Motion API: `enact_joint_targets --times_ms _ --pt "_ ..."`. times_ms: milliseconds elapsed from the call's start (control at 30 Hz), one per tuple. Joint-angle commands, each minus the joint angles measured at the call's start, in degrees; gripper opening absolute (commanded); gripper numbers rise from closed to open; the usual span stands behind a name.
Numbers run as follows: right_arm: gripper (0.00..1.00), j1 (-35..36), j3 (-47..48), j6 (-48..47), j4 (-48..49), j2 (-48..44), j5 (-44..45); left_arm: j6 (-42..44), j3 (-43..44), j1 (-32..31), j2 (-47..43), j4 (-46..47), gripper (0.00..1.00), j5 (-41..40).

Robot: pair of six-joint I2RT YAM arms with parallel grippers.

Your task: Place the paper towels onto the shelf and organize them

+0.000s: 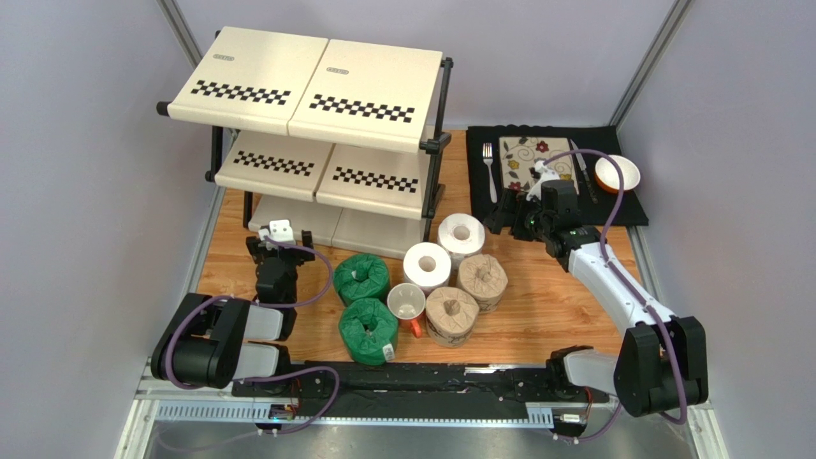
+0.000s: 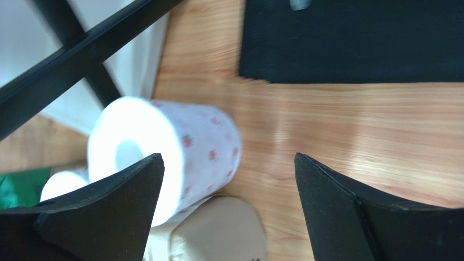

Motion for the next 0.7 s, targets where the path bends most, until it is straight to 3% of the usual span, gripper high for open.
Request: enact_joint_targets --times_ms 0,300,667 --pt "0.91 3.99 2.25 -3.77 3.18 0.77 -6.57 -0.20 -14.33 0.30 -0.80 1.73 0.99 0.55" --pt "0.81 10.67 5.85 -5.18 1.07 6.04 -0.08 -0.20 -14.33 0.30 -0.80 1.73 0.99 0.55" --pt "0.66 11.21 8.58 -1.40 -0.16 10.09 4.94 -0.20 -14.33 0.30 -0.80 1.73 0.99 0.55"
